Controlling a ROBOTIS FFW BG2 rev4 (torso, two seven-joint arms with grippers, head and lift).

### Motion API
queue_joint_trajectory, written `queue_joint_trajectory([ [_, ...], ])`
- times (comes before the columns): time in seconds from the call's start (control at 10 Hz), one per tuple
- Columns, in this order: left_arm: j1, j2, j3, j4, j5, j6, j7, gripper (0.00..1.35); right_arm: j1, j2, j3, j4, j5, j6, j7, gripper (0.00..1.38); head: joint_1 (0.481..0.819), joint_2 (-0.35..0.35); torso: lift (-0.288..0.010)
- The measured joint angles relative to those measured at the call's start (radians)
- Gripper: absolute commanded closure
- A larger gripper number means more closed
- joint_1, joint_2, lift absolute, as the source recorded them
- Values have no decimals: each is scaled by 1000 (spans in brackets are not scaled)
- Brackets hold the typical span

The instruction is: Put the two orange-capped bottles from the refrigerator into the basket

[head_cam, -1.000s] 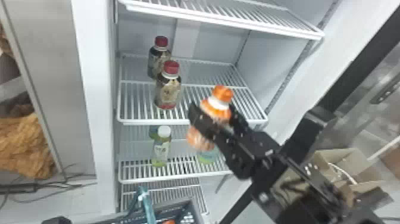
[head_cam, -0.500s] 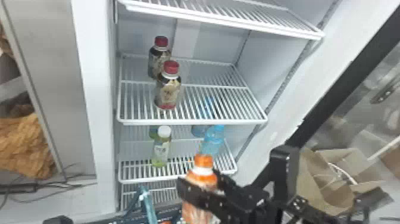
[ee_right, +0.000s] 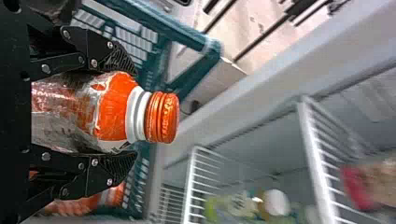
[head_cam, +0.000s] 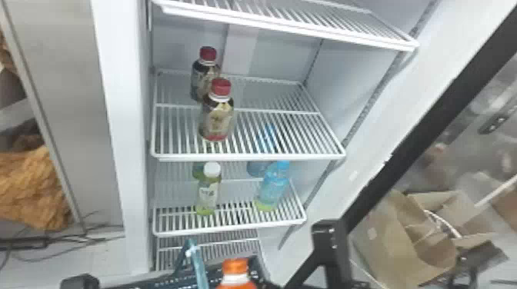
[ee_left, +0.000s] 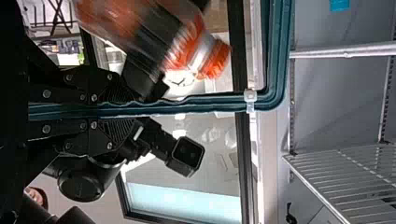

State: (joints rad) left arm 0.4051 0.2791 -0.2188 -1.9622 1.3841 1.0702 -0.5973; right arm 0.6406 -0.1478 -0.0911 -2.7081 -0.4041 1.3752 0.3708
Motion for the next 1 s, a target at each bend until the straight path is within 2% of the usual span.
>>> queue_joint_trajectory([
  [0.1,-1,0,-1,0,0,1,1,1207,-31,-11,21,43,-18,34,9,593,695,-350,-40],
  [0.3,-3,0,-3,2,0,2,0,1207,-59,-20,45,66,14,65,16,208,695,-350,-40],
  [0.4,-3,0,-2,2,1,2,0,1207,-56,-21,44,60,24,65,16,98,695,-350,-40],
  [0.7,-2,0,0,2,2,2,0,1207,-20,-11,31,37,49,-45,16,127,695,-350,-40],
  [0.9,0,0,0,4,-1,3,4,1207,31,14,10,3,115,-227,21,124,695,-350,-40],
  [1.0,0,0,1,4,-1,2,0,1207,60,20,8,-3,141,-357,-12,124,695,-350,-40],
])
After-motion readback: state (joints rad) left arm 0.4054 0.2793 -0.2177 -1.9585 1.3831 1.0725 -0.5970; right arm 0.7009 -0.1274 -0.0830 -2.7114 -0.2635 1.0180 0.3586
